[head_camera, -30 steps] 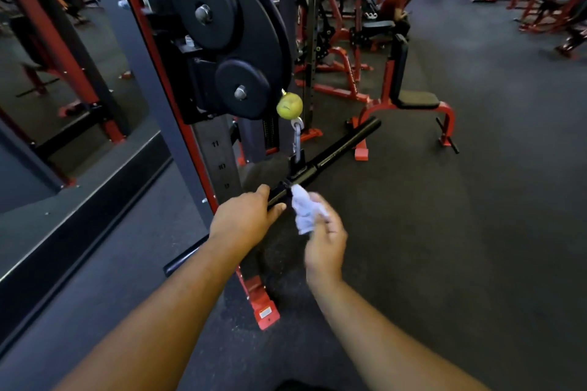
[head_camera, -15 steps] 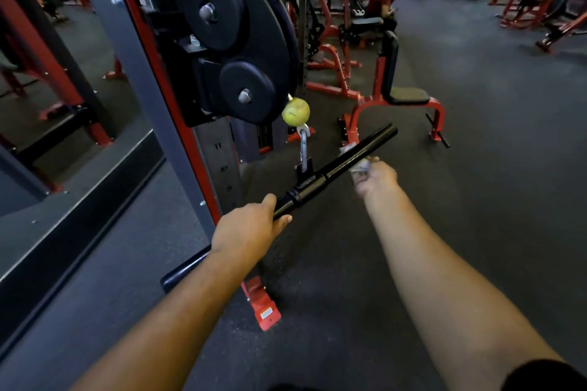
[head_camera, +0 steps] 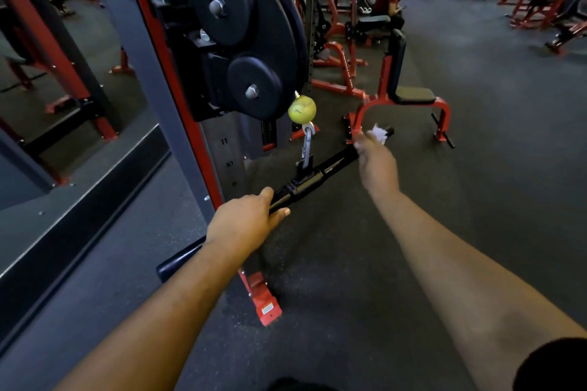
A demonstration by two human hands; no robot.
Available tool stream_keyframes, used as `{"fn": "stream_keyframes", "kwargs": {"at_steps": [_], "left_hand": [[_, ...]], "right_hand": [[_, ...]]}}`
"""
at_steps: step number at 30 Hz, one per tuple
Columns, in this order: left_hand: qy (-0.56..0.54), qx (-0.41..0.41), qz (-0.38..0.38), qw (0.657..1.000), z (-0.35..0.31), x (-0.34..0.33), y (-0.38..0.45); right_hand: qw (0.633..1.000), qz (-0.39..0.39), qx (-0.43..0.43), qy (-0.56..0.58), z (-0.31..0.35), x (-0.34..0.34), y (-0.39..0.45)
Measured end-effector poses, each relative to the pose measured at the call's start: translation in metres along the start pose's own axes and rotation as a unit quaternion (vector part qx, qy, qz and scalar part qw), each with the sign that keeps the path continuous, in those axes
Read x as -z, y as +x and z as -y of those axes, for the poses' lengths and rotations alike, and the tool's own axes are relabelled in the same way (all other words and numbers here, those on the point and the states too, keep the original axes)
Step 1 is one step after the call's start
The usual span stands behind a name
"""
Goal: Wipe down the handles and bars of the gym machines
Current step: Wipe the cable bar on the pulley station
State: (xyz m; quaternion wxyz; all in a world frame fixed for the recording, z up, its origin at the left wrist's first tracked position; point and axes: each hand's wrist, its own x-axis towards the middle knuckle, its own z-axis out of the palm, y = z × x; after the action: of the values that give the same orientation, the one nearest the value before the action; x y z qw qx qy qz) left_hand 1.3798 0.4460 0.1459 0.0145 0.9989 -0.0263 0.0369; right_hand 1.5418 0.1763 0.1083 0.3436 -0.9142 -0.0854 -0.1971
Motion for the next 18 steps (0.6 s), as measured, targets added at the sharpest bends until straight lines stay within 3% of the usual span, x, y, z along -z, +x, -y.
{"fn": "stream_keyframes", "kwargs": {"at_steps": [4, 8, 14, 18], "left_hand": [[-0.01, 0.006, 0.001, 1.0, 0.001, 0.002, 0.0], [-0.005, 0.013, -0.006, 1.0, -0.001, -0.003, 0.001], [0.014, -0.017, -0.166, 0.986, -0.016, -0.007, -0.012], [0.001, -0.066, -0.227, 0.972, -0.044, -0.012, -0.018]], "right_hand": [[0.993, -0.017, 0.074, 0.088, 0.042, -0.018, -0.059], [0.983, 0.004, 0.079, 0.167, 0.07, -0.016, -0.098], [0.98, -0.056, 0.025, 0.19, 0.066, 0.005, -0.121], [0.982, -0.029, -0.008, 0.184, 0.042, 0.018, -0.125]]}}
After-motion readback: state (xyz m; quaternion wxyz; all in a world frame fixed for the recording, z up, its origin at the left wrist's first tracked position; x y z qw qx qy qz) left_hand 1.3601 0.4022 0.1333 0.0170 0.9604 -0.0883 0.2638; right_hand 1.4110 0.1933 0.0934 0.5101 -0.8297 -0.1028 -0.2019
